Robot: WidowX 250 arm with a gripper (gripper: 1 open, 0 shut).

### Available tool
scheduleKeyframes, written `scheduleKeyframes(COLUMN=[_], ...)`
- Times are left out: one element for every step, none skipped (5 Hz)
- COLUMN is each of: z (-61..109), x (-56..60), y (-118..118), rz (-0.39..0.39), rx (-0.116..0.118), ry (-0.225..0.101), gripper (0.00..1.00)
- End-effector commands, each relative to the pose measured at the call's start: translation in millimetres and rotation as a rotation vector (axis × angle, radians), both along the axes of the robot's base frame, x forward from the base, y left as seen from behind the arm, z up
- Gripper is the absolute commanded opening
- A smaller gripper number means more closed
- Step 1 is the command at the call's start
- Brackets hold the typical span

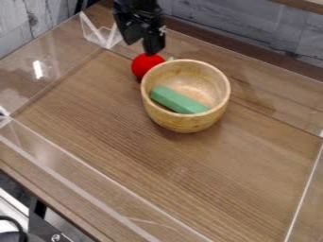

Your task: Move the red fruit to the right side of the table

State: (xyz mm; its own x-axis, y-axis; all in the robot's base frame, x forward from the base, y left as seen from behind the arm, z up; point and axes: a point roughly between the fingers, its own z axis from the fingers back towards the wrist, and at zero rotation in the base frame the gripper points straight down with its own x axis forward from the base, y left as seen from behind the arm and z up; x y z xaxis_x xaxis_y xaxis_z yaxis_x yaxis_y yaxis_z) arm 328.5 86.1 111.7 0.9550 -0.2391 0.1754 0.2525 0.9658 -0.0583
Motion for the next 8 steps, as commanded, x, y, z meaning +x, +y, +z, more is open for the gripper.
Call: scheduleKeyframes(z=[13.6, 8.4, 3.8, 0.6, -0.5, 0.9, 3.0, -6.2], x=[14.4, 20.1, 24.6, 27.0, 26.8, 26.2, 23.2, 32.9], y=[4.6, 16.2, 27.7, 36.3, 40.0, 39.3, 48.6, 46.4], rz=[0.019, 0.023, 0.029, 0.038, 0.076, 0.093, 0.079, 0.052], rx=[0.038, 0.049, 0.057, 0.065, 0.074, 0.083, 0.087, 0.088], ry=[-0.051, -0.05, -0.049, -0.048, -0.049, -0.056, -0.063, -0.048], gripper=[1.0, 1.0, 1.0, 1.0, 1.0, 1.0, 1.0, 1.0])
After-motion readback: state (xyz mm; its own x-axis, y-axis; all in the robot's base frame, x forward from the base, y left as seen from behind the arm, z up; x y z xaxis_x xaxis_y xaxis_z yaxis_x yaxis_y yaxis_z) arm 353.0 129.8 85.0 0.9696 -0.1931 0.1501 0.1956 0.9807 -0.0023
